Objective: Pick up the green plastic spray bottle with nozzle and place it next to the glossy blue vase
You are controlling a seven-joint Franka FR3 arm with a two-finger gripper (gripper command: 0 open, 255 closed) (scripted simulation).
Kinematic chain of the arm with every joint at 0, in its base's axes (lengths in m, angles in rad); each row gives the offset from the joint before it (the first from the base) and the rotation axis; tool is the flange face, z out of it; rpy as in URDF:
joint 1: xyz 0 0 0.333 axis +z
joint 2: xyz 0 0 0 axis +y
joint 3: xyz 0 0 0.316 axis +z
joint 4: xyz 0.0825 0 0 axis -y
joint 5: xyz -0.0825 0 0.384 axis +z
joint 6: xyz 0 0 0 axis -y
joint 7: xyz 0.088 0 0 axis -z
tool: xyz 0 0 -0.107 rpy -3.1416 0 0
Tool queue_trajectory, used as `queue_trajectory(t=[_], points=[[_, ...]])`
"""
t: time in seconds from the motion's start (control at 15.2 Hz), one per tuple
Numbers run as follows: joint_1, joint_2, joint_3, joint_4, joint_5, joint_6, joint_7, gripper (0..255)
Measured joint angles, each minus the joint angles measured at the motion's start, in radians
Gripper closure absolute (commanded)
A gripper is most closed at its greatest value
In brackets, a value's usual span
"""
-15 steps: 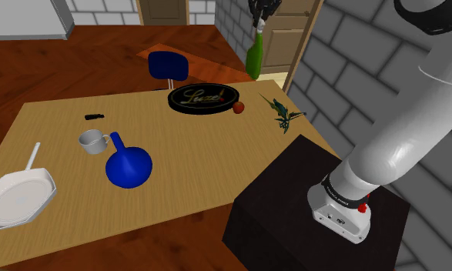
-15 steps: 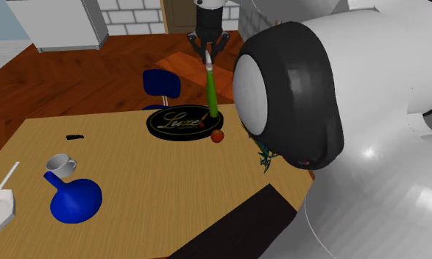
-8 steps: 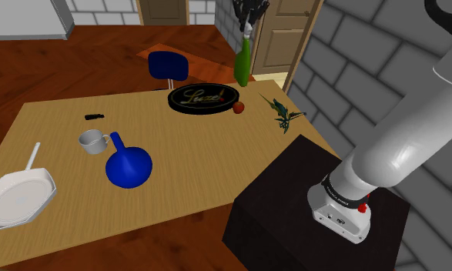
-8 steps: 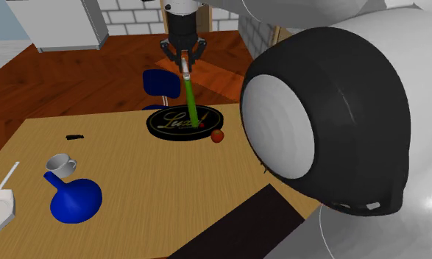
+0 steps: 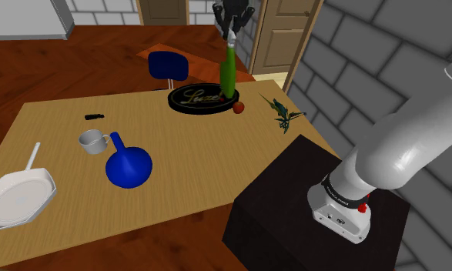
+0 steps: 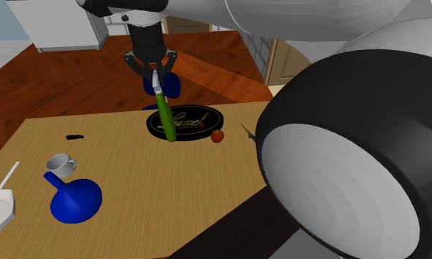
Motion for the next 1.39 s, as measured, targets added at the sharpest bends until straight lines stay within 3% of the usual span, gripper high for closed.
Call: queue_trajectory(t=[0.66, 1.39], points=[[0.109, 0.016, 0.129, 0.016, -0.010, 0.001, 0.239, 255], [0.242, 0.149, 0.266, 0.173, -0.060, -0.032, 0.516, 255]])
